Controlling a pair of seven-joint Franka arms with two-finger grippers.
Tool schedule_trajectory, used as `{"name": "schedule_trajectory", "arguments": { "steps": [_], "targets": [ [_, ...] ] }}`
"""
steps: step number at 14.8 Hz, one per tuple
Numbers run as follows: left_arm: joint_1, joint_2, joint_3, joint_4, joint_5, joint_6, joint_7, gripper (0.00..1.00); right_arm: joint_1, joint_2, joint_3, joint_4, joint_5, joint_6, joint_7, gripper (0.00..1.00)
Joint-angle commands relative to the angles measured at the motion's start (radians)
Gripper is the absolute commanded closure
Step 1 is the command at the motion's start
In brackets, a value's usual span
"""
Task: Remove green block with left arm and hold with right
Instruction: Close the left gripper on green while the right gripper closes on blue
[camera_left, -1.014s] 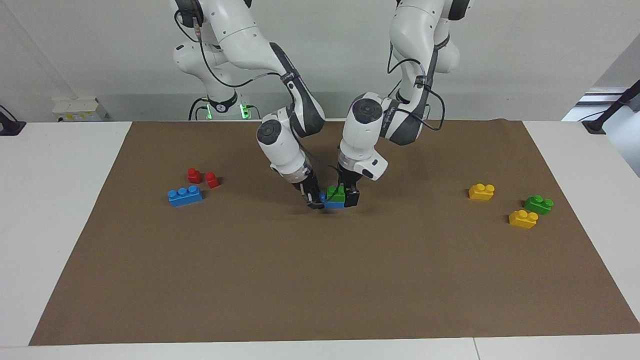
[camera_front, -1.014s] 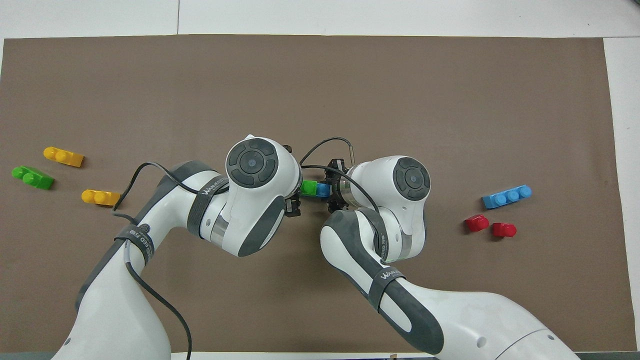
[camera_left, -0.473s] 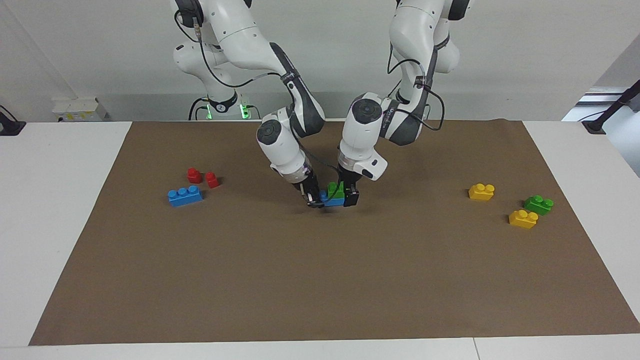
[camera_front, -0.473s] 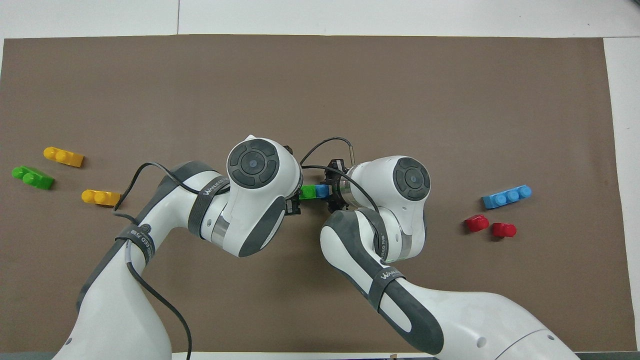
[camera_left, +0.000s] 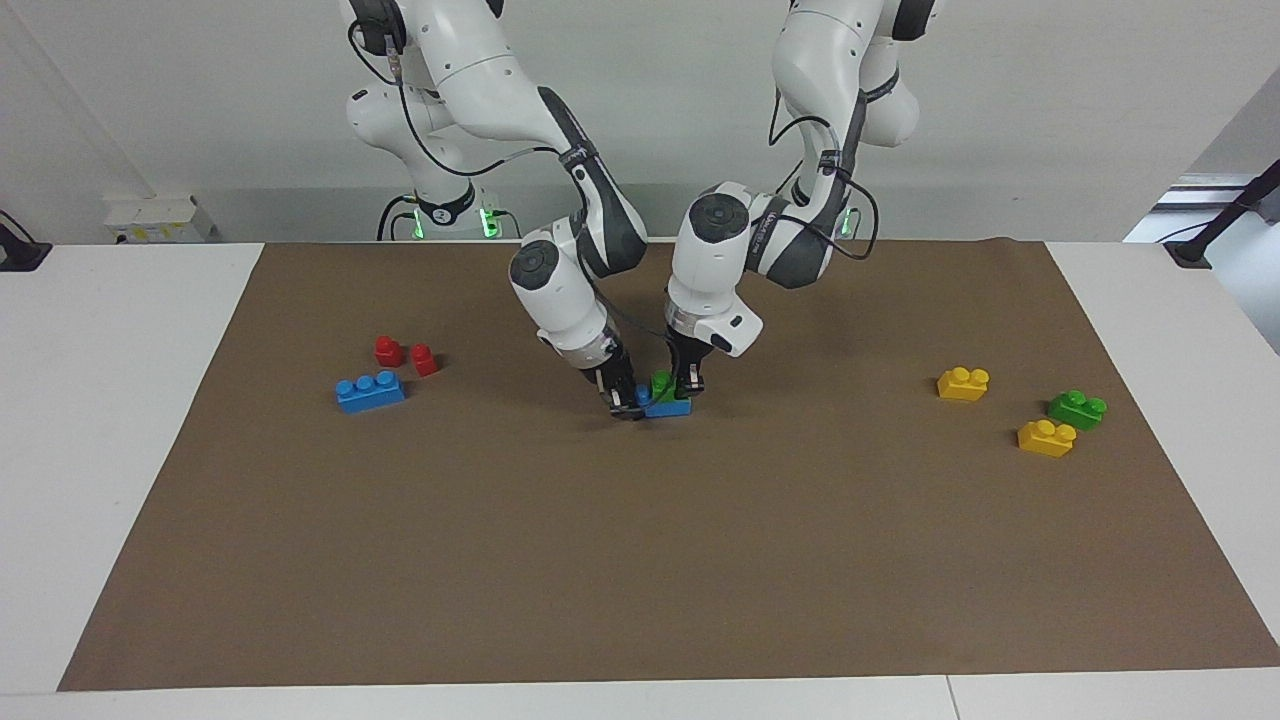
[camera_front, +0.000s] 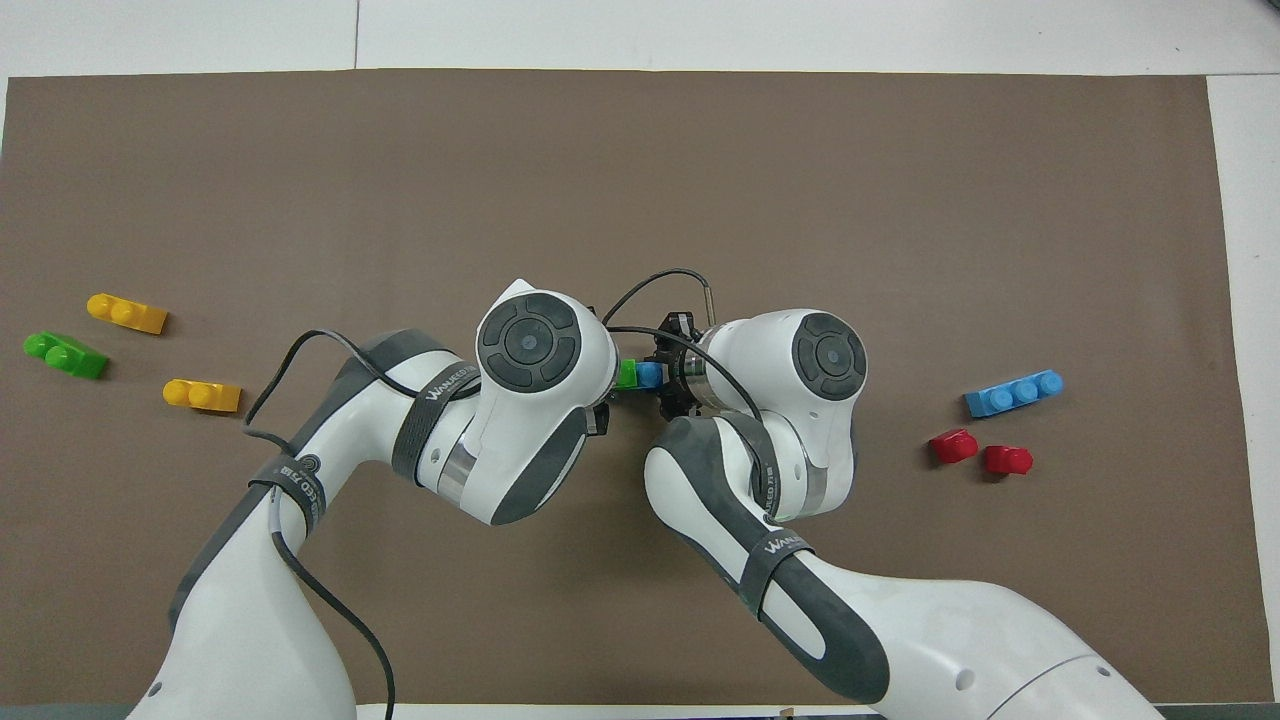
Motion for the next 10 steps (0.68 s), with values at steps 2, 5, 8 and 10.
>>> {"name": "schedule_trajectory", "arguments": {
  "steps": [2, 5, 8, 10],
  "targets": [
    [-0.001, -0.005, 0.013, -0.004, 0.021, 0.031, -0.014, 1.0, 0.002, 0.004, 0.008, -0.005, 0.035, 0.004, -0.041, 1.0],
    [0.011, -0.052, 0.013, -0.004, 0.021, -0.015, -0.003, 1.0, -0.001, 0.004, 0.006, -0.005, 0.035, 0.0, -0.041, 1.0],
    [0.033, -0.113, 0.017, -0.001, 0.021, -0.098, 0.009, 1.0, -0.007, 0.002, 0.006, 0.004, 0.033, -0.005, -0.043, 1.0],
    [0.037, -0.153, 0.02, 0.002, 0.021, -0.136, 0.014, 1.0, -0.024, -0.007, 0.006, 0.018, 0.033, -0.028, -0.044, 1.0]
  ]
}}
